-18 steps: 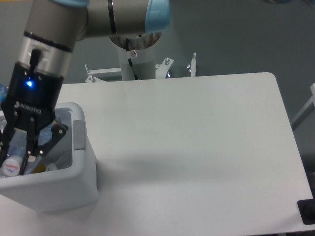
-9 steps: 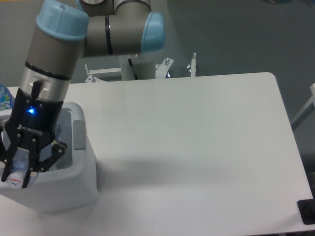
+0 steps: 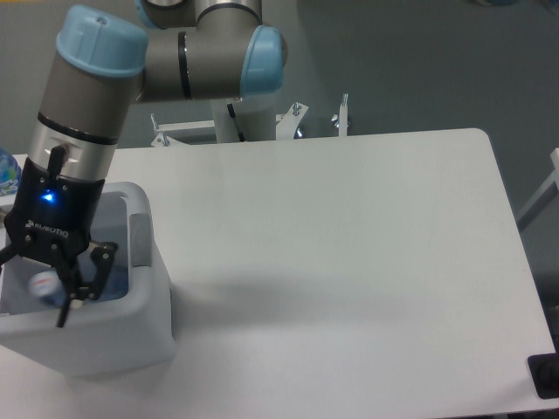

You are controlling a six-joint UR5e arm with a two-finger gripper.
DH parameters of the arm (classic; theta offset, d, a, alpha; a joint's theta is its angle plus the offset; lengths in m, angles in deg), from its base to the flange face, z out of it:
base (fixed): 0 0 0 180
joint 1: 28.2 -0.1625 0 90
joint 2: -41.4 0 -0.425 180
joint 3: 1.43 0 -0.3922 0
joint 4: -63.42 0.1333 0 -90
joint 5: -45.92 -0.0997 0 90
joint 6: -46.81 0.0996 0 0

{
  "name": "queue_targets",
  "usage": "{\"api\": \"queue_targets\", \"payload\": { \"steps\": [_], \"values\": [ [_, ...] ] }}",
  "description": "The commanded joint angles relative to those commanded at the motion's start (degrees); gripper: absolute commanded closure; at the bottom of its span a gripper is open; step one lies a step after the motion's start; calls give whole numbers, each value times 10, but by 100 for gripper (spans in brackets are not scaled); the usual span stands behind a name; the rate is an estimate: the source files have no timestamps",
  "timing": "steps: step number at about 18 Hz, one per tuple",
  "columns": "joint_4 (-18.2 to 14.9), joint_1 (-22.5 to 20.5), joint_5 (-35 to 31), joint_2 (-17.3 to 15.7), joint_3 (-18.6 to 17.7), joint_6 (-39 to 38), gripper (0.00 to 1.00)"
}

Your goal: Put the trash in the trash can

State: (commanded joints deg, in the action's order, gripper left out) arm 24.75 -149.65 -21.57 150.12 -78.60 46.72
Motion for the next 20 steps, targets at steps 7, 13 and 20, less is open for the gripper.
{"api": "queue_targets", "payload": {
  "steps": [7,13,20],
  "values": [
    [-4,-70,-179,-7,-3,64,0],
    [-63,-127,-256,-22,-8,238,0],
    [-217,-167,-270,-61,-12,415,0]
  ]
}}
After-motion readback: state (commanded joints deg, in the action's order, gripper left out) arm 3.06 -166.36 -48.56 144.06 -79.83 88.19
